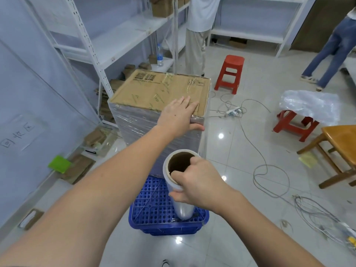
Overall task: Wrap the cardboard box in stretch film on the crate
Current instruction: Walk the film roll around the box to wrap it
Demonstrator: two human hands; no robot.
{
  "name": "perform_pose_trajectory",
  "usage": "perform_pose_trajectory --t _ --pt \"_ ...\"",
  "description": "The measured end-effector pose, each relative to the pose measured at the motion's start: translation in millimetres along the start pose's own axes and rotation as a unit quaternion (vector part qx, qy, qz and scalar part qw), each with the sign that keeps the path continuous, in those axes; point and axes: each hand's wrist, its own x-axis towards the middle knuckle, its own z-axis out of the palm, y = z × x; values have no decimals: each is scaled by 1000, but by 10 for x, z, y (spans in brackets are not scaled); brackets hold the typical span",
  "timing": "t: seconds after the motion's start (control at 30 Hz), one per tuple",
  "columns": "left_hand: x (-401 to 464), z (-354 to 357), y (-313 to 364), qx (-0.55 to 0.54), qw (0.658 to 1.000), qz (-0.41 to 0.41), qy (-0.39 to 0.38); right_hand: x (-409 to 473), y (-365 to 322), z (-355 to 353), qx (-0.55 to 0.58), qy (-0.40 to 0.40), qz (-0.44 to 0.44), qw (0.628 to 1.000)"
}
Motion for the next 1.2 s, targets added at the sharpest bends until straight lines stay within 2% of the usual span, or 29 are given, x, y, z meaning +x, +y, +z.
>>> perform_pose_trajectory --t 0.33,0.53,0.7,0.77,0.87,0.97,1.07,1.2 --pt "-133 21 8 -18 1000 2 13 -7 -15 -68 -5 -43 -26 999" --pt "-227 2 -61 -34 999 34 -3 7 -187 -175 -41 -81 27 995" --pt "-330 0 -534 -79 986 148 -24 91 -407 -291 -56 -109 118 985" --pt "-378 17 -775 -57 976 208 -24 165 -525 -286 -55 -122 172 976" --pt "-438 44 -1216 -15 969 247 -24 372 -727 -212 -84 -131 282 947" --pt "-447 76 -1802 13 966 255 -30 589 -873 -130 -117 -130 352 919" --pt "-473 149 -2289 12 973 230 -27 717 -949 -86 -80 -139 413 897" --pt "-591 311 -2470 -45 982 184 -24 830 -1057 -69 -78 -118 476 868"
